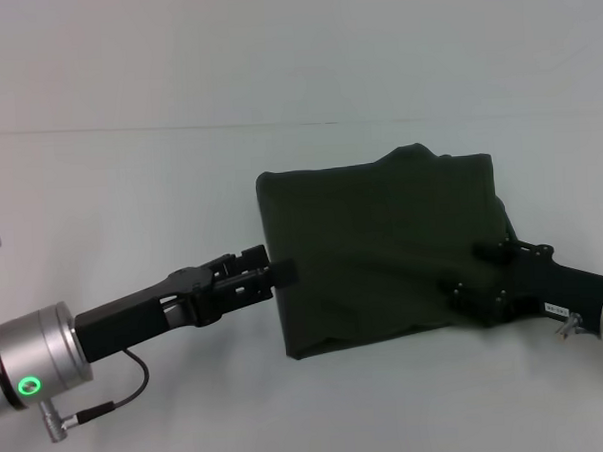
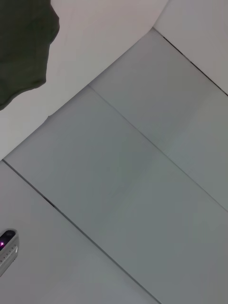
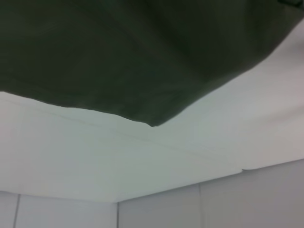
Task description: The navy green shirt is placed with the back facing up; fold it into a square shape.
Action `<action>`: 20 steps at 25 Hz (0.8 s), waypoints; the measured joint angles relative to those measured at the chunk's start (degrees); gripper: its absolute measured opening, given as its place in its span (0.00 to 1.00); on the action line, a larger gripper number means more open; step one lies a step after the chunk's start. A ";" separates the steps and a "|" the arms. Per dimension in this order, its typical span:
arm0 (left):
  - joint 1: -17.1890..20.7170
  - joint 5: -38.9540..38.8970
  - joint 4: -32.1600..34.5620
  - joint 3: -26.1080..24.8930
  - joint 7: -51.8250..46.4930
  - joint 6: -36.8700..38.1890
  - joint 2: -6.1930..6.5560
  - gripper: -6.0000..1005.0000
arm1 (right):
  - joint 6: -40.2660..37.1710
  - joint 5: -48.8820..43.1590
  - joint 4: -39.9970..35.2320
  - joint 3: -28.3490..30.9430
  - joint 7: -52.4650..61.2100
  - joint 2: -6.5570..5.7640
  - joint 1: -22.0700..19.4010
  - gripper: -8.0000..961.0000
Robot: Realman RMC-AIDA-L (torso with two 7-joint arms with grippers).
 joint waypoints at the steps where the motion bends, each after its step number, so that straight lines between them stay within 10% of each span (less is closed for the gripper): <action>1: -0.14 0.04 0.00 0.06 -0.01 -0.07 0.02 0.93 | 0.08 0.01 0.00 0.63 0.00 -0.01 -0.18 0.81; 20: -0.34 -0.28 0.01 0.17 -0.19 -0.59 -0.09 0.91 | -7.05 8.66 0.73 12.53 -2.69 0.16 -0.69 0.81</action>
